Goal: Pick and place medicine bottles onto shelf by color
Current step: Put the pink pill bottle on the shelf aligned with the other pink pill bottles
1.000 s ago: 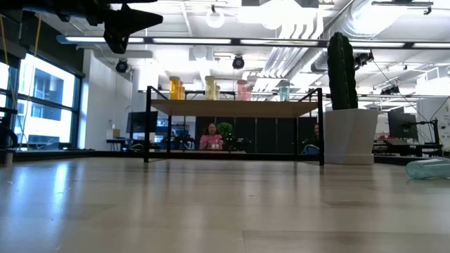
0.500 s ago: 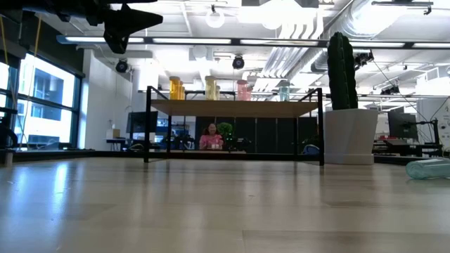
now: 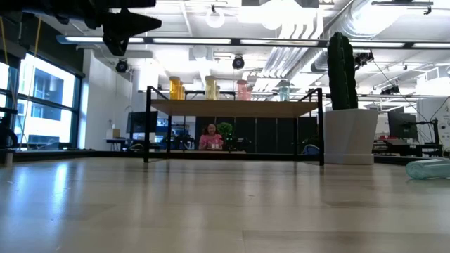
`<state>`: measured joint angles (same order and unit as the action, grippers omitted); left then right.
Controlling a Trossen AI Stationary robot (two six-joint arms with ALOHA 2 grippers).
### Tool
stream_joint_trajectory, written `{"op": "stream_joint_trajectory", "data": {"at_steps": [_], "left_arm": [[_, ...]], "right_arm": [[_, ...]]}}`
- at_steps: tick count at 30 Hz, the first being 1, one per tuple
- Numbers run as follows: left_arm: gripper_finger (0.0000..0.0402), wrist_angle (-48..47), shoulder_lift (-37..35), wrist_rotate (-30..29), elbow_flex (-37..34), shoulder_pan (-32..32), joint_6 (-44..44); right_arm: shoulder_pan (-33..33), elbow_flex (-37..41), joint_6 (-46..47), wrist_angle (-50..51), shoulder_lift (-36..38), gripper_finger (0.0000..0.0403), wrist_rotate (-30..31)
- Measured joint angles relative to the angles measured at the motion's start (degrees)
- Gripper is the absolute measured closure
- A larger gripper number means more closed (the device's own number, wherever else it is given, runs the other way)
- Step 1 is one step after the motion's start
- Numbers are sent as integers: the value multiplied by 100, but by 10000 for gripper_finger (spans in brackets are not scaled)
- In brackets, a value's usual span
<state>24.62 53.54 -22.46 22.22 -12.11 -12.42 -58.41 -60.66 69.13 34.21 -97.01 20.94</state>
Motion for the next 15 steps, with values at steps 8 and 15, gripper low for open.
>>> {"op": "stream_joint_trajectory", "data": {"at_steps": [8,15], "left_arm": [[216,-543,0,-4,0,1,211],[216,-755,65,-9,0,0,249]], "right_arm": [[1119,0,-1518,-377,261,308,-54],[2281,0,-2784,-716,567,308,-402]]}}
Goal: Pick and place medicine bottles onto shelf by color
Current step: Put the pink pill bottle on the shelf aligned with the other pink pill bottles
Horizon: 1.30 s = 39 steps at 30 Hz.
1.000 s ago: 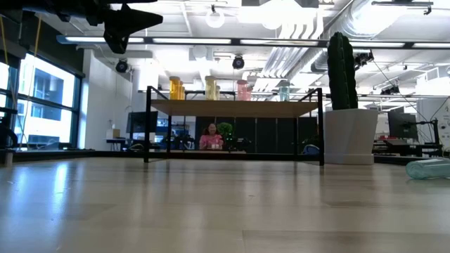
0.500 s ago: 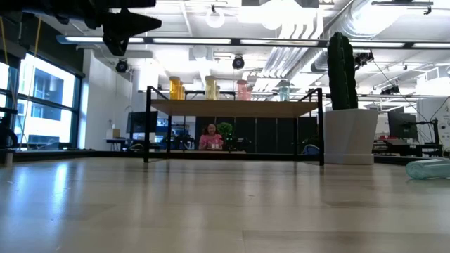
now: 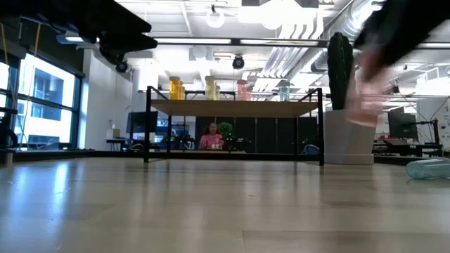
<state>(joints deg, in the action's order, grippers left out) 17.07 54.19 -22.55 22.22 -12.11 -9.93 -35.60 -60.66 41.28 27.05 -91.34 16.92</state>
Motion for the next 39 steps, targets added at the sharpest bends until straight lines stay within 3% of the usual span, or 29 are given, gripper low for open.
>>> {"op": "stream_joint_trajectory", "data": {"at_steps": [15,26,39], "left_arm": [[216,346,550,-17,2,235,471],[216,379,560,-17,2,1017,838],[216,379,560,-17,2,1980,1439]], "right_arm": [[2181,-242,-1791,-325,434,308,-879],[3519,-1295,-2984,639,436,308,-1280],[5021,-2157,-3999,796,436,308,-1789]]}}
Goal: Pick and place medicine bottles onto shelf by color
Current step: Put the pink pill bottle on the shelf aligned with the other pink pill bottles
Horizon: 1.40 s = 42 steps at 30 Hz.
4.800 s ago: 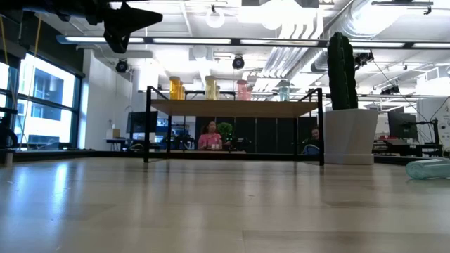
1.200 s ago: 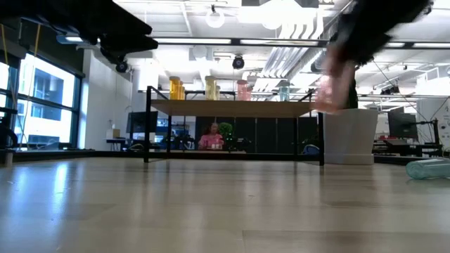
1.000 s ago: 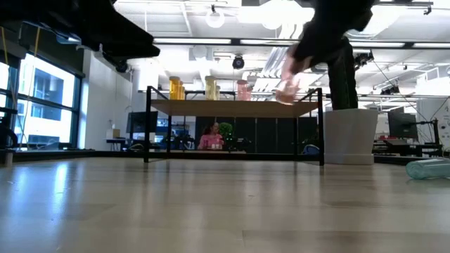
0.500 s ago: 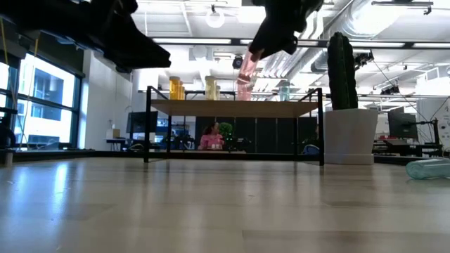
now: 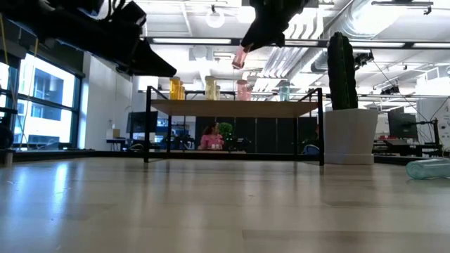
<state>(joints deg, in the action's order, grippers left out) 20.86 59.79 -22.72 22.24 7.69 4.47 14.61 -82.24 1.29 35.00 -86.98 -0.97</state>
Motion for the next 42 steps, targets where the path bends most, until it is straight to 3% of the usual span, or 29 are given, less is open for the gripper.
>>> {"op": "stream_joint_trajectory", "data": {"at_steps": [9,23,42], "left_arm": [[216,3,0,2,150,569,284],[216,50,0,4,164,998,284],[216,85,0,173,164,1003,280]], "right_arm": [[699,-253,-176,-133,-11,308,-387],[750,-251,-240,41,-751,308,-452],[752,-245,-430,144,-977,308,197]]}}
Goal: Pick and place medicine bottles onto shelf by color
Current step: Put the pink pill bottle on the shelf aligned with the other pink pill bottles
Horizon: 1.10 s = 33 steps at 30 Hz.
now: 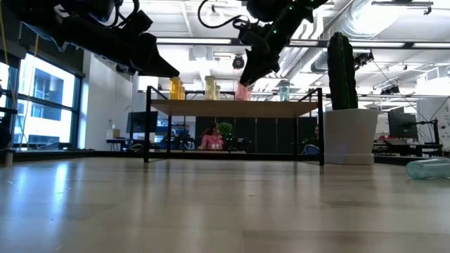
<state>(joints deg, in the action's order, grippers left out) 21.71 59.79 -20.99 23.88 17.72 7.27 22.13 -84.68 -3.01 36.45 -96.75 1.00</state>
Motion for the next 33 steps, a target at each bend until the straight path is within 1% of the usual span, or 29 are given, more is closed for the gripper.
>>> {"op": "stream_joint_trajectory", "data": {"at_steps": [6,12,17,29,33], "left_arm": [[216,0,0,1,0,0,-3],[216,0,0,2,0,0,0],[216,0,0,2,0,0,-2],[216,-2,0,2,0,0,-2],[216,-2,0,2,0,-2,-4]], "right_arm": [[1,0,10,96,0,308,340],[4,0,14,105,0,308,346],[0,-2,-1,136,63,308,194],[11,-1086,25,1405,70,308,115],[52,-1423,60,1771,-56,308,-181]]}}
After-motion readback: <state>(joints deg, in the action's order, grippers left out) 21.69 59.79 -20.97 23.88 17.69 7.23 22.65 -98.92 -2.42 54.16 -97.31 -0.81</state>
